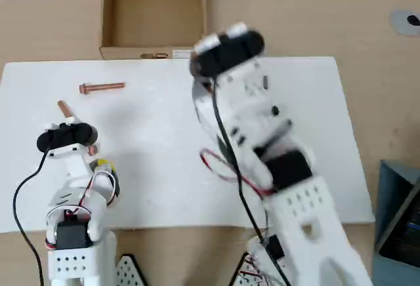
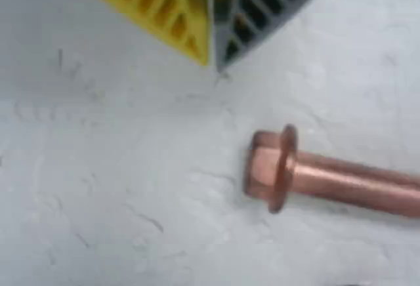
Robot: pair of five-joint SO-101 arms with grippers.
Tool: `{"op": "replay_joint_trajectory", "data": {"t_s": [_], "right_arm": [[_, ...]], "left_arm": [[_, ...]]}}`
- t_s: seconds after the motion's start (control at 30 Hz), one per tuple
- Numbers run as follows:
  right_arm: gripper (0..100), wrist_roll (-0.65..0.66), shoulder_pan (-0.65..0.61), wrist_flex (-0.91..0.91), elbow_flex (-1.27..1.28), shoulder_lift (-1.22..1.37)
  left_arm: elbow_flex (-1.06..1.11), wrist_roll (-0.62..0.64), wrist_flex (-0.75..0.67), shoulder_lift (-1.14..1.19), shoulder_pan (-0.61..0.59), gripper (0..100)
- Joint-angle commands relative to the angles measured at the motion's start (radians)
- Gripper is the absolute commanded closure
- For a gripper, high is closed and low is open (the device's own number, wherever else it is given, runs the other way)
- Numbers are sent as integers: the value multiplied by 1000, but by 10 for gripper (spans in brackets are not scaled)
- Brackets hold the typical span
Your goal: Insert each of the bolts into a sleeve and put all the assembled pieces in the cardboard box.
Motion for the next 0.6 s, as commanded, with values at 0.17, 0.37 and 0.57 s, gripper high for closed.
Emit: {"op": "replay_joint_trajectory", "data": {"t_s": [0.17,0.37,0.57], "right_arm": [[989,72,13,-155,-366,415],[989,184,13,-253,-653,769],[989,253,27,-253,-1017,1127]], "left_arm": [[-5,-5,2,-7,-8,998],[-5,-5,2,-7,-8,998],[-5,-5,2,-7,-8,998]]}}
